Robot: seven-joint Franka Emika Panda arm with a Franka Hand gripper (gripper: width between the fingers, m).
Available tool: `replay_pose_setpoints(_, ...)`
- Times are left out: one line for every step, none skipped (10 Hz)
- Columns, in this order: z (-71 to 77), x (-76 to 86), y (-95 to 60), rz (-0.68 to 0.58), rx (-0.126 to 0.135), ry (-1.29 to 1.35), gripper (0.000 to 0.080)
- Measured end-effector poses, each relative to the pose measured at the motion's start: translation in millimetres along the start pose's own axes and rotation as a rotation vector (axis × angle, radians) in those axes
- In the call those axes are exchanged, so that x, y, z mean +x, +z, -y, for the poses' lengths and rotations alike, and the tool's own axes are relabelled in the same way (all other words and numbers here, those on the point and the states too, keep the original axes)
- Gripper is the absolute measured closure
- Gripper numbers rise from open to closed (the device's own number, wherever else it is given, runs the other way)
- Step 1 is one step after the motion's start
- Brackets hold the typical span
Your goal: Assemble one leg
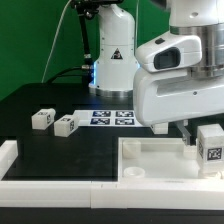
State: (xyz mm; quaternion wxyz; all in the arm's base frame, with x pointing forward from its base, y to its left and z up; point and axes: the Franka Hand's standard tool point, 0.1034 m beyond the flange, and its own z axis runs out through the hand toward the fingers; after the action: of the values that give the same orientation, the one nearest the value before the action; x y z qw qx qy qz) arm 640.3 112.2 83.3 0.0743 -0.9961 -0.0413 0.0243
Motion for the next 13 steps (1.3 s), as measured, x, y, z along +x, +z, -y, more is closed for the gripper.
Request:
replay_pose_setpoints(0.0, 0.0, 0.0, 0.000, 0.000, 0.000, 0.0509)
replay_pose_setpoints(0.2, 0.0, 0.0, 0.000, 0.001, 0.021, 0.0509)
replay_pose_setpoints(0.2, 0.0, 0.0, 0.000, 0.001, 0.040, 0.0509)
replay_pose_setpoints(0.2, 0.0, 0.0, 0.000, 0.001, 0.038, 0.0509)
replay_pose_setpoints(0.1, 0.0, 0.1, 0.000, 0.001, 0.040, 0.0509)
replay_pose_setpoints(-0.2, -0.8, 0.6, -0.019, 0.009, 0.189, 0.0509)
replay_pose_setpoints(-0.2, -1.5, 0.8, -0.029, 0.009, 0.357, 0.0509)
replay_pose_setpoints(0.1, -1.8, 0.9, -0.037, 0.005, 0.521, 0.0508)
replay_pose_setpoints(0.2, -1.6, 1.3, -0.045, 0.002, 0.657, 0.0508)
replay_pose_setpoints(0.8, -1.7, 1.4, -0.050, -0.002, 0.779, 0.0508)
replay_pose_setpoints(1.1, -1.7, 1.4, -0.053, -0.007, 0.928, 0.0508)
replay_pose_setpoints(1.5, -1.8, 1.5, -0.058, -0.011, 1.056, 0.0508)
replay_pose_setpoints(2.1, -1.8, 1.6, -0.062, -0.016, 1.168, 0.0508)
